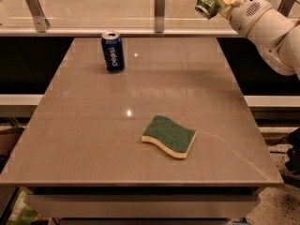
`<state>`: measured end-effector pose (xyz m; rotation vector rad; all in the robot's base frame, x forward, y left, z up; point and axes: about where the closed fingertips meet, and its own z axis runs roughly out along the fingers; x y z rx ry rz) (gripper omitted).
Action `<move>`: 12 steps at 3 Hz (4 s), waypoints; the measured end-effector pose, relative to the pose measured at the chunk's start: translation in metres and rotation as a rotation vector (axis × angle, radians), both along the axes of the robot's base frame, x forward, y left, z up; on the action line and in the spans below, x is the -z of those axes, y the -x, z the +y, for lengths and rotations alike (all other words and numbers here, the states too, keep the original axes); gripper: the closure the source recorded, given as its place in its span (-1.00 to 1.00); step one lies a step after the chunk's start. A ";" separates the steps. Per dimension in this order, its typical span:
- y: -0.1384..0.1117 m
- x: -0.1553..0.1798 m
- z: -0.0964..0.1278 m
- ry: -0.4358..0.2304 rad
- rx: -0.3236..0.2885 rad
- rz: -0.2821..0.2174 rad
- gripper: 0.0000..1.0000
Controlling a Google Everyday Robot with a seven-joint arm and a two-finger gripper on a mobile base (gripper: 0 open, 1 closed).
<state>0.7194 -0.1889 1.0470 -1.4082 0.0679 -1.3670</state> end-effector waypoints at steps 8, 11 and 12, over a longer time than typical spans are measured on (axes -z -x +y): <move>0.021 0.033 0.005 0.601 0.165 -0.288 1.00; 0.039 0.071 0.022 0.692 0.111 -0.328 1.00; 0.043 0.083 0.023 0.692 0.127 -0.362 1.00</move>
Offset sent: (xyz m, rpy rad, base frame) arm 0.0001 -0.0013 -0.0004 -0.0270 -0.0319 -0.0223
